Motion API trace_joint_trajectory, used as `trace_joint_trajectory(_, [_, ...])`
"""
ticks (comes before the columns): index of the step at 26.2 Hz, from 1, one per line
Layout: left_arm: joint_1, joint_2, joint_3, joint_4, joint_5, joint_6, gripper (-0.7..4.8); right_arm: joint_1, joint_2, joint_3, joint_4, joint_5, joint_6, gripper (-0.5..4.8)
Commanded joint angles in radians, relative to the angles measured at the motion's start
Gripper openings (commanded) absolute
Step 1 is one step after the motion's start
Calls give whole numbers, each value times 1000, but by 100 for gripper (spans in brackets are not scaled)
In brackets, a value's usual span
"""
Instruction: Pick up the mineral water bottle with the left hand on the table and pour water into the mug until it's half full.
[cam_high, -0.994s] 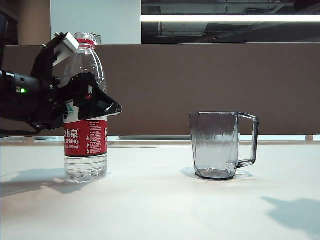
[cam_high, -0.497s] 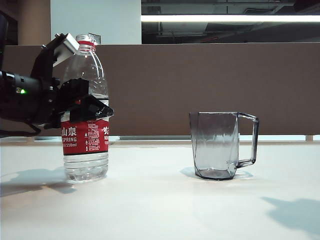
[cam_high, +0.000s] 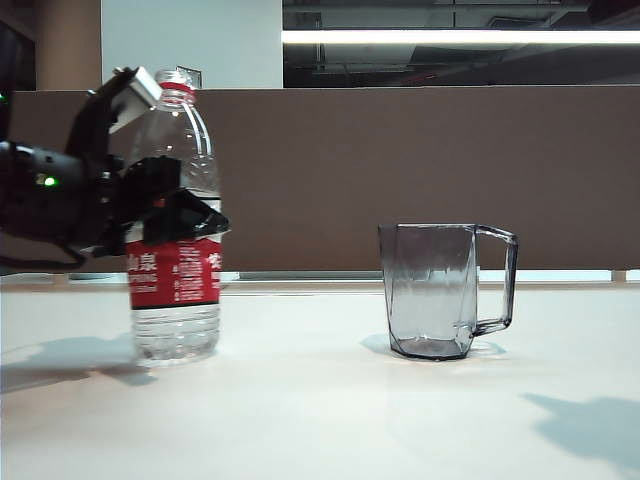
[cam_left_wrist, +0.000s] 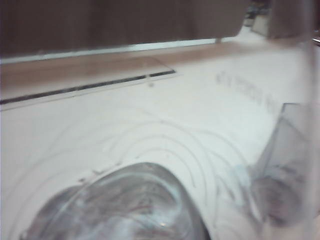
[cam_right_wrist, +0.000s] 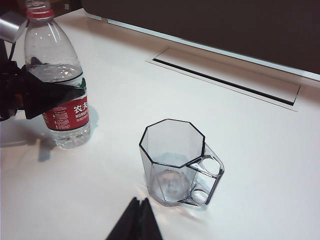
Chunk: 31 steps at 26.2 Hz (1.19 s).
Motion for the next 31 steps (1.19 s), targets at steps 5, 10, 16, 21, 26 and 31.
trace_joint_trajectory(5, [-81, -5, 166, -217, 21, 1, 171, 0, -1, 7, 15, -1, 3, -2])
trace_joint_trajectory(10, [-111, -5, 332, -438, 16, 55, 171, 0, -1, 7, 15, -1, 3, -2])
trace_joint_trajectory(16, [-196, 8, 528, -674, -205, 320, 171, 0, -1, 6, 15, 0, 3, -2])
trace_joint_trajectory(21, [-246, 43, 554, -684, -215, 407, 171, 0, -1, 6, 15, 0, 3, -2])
trace_joint_trajectory(26, [-248, 63, 555, -701, -190, 423, 171, 0, -1, 6, 15, -1, 3, -2])
trace_joint_trajectory(31, [-248, 64, 555, -693, -185, 457, 171, 0, -1, 6, 15, -1, 3, -2])
